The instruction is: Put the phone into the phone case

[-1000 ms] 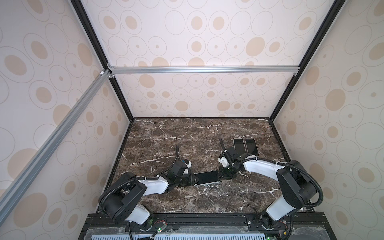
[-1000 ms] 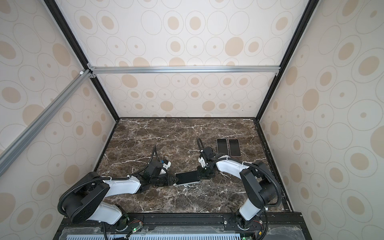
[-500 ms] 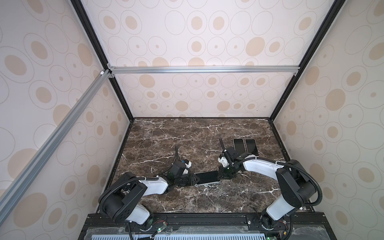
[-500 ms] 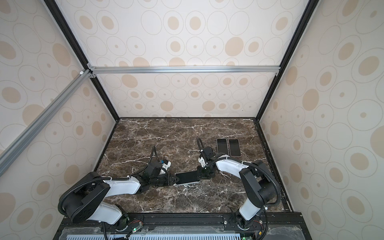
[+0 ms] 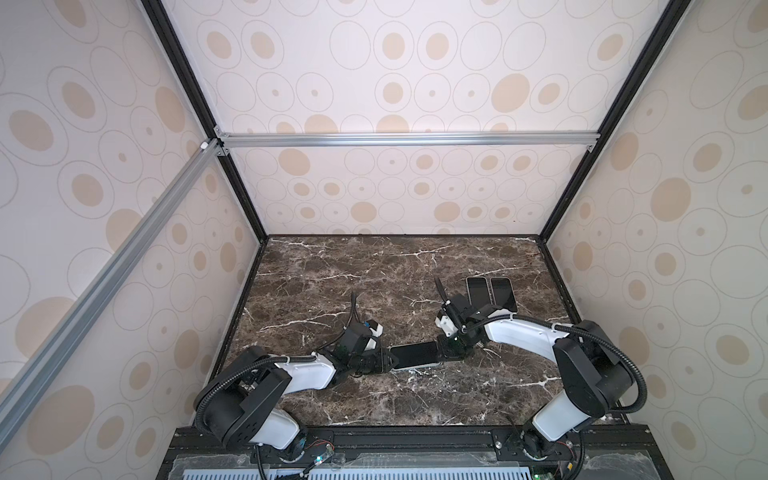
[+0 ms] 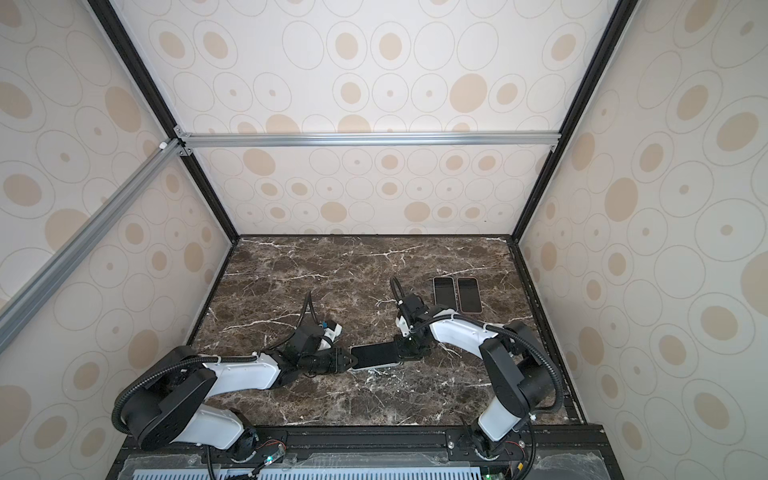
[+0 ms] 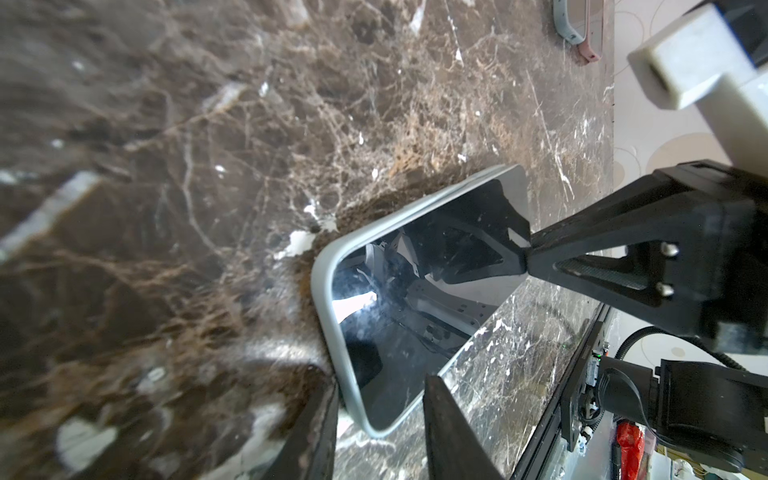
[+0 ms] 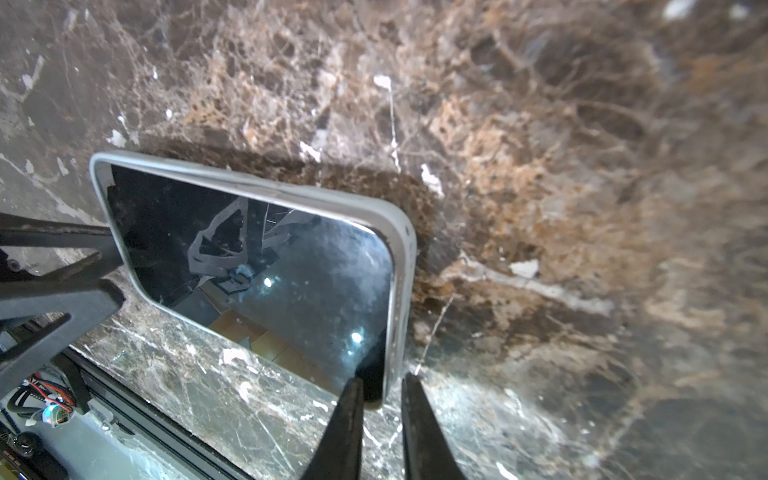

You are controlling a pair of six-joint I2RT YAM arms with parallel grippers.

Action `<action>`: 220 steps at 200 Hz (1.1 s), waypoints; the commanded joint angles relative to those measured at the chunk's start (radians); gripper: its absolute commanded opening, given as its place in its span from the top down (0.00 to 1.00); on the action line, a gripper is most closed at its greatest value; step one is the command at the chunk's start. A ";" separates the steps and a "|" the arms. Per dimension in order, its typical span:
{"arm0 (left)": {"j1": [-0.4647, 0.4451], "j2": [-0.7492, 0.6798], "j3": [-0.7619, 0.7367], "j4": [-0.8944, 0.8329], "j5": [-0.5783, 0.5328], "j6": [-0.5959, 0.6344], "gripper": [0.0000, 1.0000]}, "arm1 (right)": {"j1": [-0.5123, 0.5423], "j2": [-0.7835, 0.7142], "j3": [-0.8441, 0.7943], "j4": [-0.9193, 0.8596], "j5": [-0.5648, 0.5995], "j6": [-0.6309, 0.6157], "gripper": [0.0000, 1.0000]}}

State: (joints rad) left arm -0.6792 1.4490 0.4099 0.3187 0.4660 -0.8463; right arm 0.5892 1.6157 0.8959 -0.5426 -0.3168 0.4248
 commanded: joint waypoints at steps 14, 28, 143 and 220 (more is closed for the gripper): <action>-0.008 0.006 -0.017 -0.054 -0.001 0.026 0.67 | 0.010 0.014 0.004 -0.031 0.006 -0.010 0.81; -0.009 0.016 -0.019 -0.045 0.028 0.023 0.68 | 0.012 0.025 0.006 -0.024 -0.001 -0.008 0.82; -0.009 0.050 -0.029 0.020 0.048 0.011 0.70 | 0.074 0.143 0.037 -0.036 0.002 -0.001 0.86; -0.010 0.070 -0.028 0.040 0.054 0.007 0.72 | 0.109 0.217 0.042 -0.002 0.014 0.009 0.88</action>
State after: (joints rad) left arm -0.6720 1.4696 0.3920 0.3660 0.5018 -0.8444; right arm 0.6292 1.7103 0.9985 -0.6411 -0.2775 0.4301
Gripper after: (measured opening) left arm 0.283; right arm 0.135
